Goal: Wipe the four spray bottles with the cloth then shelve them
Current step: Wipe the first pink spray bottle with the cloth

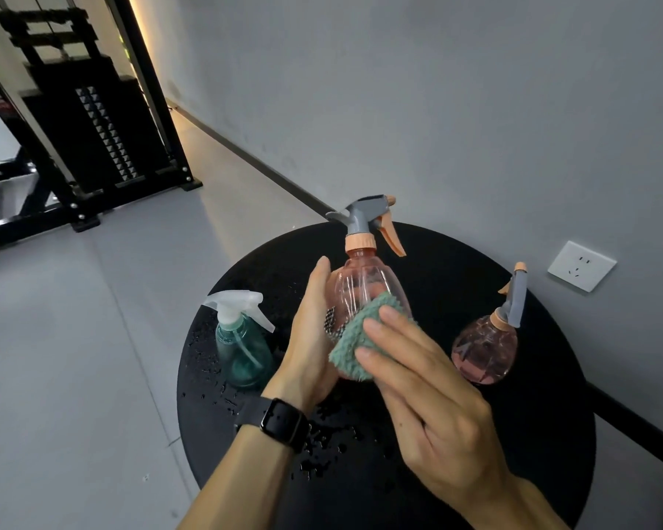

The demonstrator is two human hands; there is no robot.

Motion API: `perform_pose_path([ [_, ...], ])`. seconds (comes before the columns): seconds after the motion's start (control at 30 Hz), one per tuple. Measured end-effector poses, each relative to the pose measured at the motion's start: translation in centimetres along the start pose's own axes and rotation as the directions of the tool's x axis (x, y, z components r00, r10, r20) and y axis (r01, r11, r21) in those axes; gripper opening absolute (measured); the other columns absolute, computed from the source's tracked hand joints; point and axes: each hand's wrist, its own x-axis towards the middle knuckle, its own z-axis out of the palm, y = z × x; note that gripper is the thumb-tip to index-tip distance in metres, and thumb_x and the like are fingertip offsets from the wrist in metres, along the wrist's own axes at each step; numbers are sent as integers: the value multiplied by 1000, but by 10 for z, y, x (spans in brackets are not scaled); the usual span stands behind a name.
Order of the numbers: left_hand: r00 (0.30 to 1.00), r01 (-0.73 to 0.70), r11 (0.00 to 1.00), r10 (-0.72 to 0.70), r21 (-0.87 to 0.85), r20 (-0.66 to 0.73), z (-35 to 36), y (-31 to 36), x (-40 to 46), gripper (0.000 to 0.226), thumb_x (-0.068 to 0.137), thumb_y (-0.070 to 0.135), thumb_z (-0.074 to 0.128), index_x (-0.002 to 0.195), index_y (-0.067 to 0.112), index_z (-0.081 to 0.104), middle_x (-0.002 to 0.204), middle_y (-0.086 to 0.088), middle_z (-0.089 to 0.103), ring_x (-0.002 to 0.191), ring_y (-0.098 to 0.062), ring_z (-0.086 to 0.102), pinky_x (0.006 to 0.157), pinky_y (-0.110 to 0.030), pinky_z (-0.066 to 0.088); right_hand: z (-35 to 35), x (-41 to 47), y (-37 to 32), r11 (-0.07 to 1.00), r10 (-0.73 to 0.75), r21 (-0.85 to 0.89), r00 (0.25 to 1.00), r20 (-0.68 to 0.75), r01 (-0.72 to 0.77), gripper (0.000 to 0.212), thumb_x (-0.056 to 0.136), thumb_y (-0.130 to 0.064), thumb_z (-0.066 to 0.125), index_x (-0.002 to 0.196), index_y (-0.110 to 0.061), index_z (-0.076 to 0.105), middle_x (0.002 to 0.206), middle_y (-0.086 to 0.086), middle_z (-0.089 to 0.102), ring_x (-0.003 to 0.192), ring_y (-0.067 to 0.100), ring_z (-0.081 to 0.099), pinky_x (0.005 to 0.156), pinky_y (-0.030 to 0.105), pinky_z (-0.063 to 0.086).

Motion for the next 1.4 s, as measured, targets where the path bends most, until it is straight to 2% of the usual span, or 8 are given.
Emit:
perform_pose_path([
  [0.1,999,17,997,-21,80,50,6,-8,-1,65,99,61,32,95,15,78,90,-8,75,80,-19,72,77,-35,53,-1,16,3,996,88,35,995,-35,-87,29,92,-2,54,120,0,59,134,12,56,134,21,47,107,31,43],
  [0.2,1000,-18,991,15,135,21,16,-14,-3,57,103,54,30,109,20,75,98,-8,76,90,-23,72,80,-39,55,-7,32,13,963,252,117,964,-78,-243,30,91,-3,58,122,-2,60,135,4,55,133,11,48,107,18,39],
  [0.37,1000,7,996,-8,91,5,17,-17,-3,65,99,64,31,118,16,71,118,-17,71,111,-42,65,102,-59,48,-16,44,20,699,622,458,783,-11,-549,31,93,-4,57,119,-17,66,131,-16,60,124,-4,51,94,10,45],
  [0.6,999,-37,998,35,54,42,16,-16,-3,75,83,77,41,120,18,68,120,-18,70,113,-44,64,96,-71,45,-18,35,14,733,580,444,815,-10,-516,31,93,-1,57,120,-14,64,134,-11,58,124,-2,53,90,12,49],
  [0.8,994,-12,1000,14,-22,108,13,-15,0,86,89,77,29,113,7,71,103,-14,74,85,-24,73,67,-34,59,-17,13,2,928,317,223,947,-55,-297,32,90,-7,55,121,-6,60,136,-1,58,133,13,48,105,22,43],
  [0.97,996,10,998,-4,-65,85,7,-17,4,97,72,88,47,118,5,65,102,-14,71,87,-27,71,69,-37,58,-17,2,-6,960,220,191,973,-72,-203,28,88,-2,57,116,-3,64,132,9,60,131,23,51,105,31,45],
  [1.2,991,31,998,-23,-55,128,15,-19,-2,86,88,78,28,105,9,78,104,-15,75,90,-25,74,71,-34,59,-14,9,0,974,195,141,975,-104,-180,30,89,-1,55,118,-1,60,134,11,57,134,24,48,108,30,42],
  [1.4,994,11,998,-18,59,110,19,-25,-7,71,95,71,27,131,22,65,126,-10,69,118,-27,64,92,-42,51,-7,26,14,972,234,53,959,-158,-228,27,90,4,60,117,1,64,132,12,58,134,21,48,110,23,37],
])
